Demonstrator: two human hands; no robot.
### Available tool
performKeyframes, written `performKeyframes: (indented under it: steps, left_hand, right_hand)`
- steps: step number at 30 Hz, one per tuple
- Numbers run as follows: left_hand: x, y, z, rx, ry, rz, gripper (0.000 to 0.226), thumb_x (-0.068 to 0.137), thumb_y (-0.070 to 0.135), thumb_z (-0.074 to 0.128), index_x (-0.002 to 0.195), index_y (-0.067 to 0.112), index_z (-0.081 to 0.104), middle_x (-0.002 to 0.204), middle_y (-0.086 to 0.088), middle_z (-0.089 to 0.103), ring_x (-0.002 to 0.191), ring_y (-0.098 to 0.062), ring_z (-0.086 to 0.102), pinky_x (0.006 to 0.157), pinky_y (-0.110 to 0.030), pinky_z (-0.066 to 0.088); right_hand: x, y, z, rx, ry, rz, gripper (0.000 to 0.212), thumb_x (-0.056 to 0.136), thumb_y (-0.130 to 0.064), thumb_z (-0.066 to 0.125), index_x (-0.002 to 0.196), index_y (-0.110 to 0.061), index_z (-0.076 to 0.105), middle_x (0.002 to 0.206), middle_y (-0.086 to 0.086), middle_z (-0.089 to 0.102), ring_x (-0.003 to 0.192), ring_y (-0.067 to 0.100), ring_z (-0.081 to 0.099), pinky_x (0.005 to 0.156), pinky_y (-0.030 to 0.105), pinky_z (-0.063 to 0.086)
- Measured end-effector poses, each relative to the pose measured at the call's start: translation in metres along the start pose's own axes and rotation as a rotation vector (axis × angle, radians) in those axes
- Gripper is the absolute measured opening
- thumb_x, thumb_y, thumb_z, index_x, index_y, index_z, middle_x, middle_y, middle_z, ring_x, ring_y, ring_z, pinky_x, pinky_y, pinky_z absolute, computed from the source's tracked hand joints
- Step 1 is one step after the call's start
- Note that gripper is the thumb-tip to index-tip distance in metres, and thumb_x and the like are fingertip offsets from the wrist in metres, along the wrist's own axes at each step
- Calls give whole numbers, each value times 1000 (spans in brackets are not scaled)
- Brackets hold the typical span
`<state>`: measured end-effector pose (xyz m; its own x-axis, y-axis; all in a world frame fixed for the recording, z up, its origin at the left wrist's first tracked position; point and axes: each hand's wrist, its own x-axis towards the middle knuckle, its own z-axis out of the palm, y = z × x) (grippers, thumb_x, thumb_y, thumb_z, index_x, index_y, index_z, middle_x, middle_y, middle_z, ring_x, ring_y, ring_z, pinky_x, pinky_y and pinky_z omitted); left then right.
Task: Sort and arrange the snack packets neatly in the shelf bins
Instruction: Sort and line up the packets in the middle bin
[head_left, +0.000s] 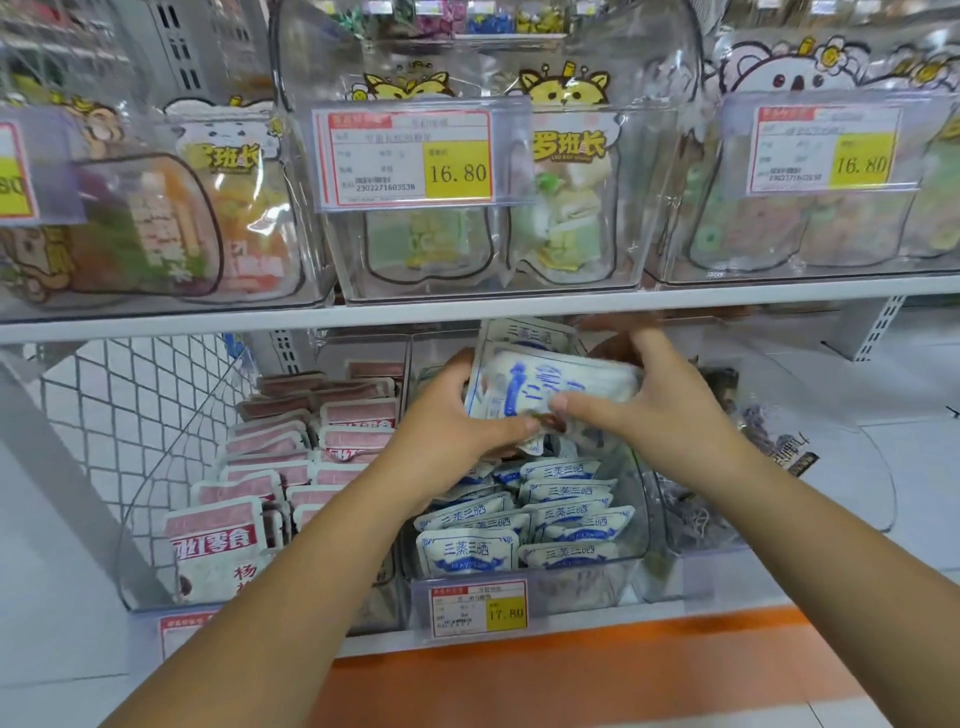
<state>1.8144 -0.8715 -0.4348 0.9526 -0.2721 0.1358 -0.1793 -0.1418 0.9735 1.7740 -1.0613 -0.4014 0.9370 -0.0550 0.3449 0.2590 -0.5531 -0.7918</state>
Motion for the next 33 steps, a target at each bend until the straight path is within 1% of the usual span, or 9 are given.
performKeyframes:
  steps: [2,5,9,15,19,22,26,30,33]
  left_hand:
    - [-2,-2,1,-11,17,-13,42,72,25,83,108,25,61,98,5,74,90,-15,71,85,-44,56]
    - [-3,-4,1,-126,121,-29,36,74,29,81,106,23,64,98,7,74,93,-12,70,90,-40,53]
    - [-6,-5,6,-147,170,-24,33,79,36,77,107,27,62,100,13,72,96,-4,67,86,-29,48]
    - [-8,-2,3,-103,-20,-51,45,76,30,80,114,28,56,111,7,70,104,-11,66,97,-41,50]
    - [-12,-1,5,41,-150,-25,40,83,30,73,119,37,56,110,16,69,101,-3,65,95,-35,50]
    - [-15,2,12,16,-235,-13,30,92,23,62,117,36,54,112,17,69,101,-3,65,90,-30,49]
    - [-19,1,24,69,-327,17,38,94,18,59,122,42,49,120,14,66,111,-4,62,99,-35,48]
    - [-24,3,23,370,-335,48,50,85,39,69,130,41,47,121,20,60,108,0,58,95,-36,50]
    - [-29,1,18,1010,-412,146,95,67,68,70,145,34,28,141,16,35,128,-6,31,108,-32,33]
  right_hand:
    - [-1,3,5,29,54,-36,31,72,-30,82,86,-27,55,84,-8,60,70,0,54,64,18,46]
    - [-1,9,9,62,32,24,35,71,-28,83,81,-23,50,74,-6,52,61,5,45,60,22,40]
    - [-3,15,17,162,-194,160,52,69,-25,85,101,-23,45,87,15,60,66,15,55,64,35,49]
    - [0,21,9,322,-243,220,77,67,-19,86,129,-33,43,100,27,62,77,29,65,69,39,50]
    - [-2,15,-5,283,-136,215,67,59,-23,90,111,-22,46,96,11,71,79,23,70,69,41,57]
    - [-5,8,-17,215,-176,219,74,59,-27,89,116,-24,42,88,-4,71,74,1,69,62,19,54]
    - [-7,8,-28,174,-283,192,85,54,-30,89,129,-36,49,106,-7,71,93,8,69,86,30,55]
    - [-17,12,-31,75,-316,137,46,57,-27,89,97,-24,64,84,-6,74,77,11,70,76,30,57]
    - [-22,13,-39,112,-152,128,40,57,-29,87,89,-25,62,72,-12,72,61,1,64,56,16,47]
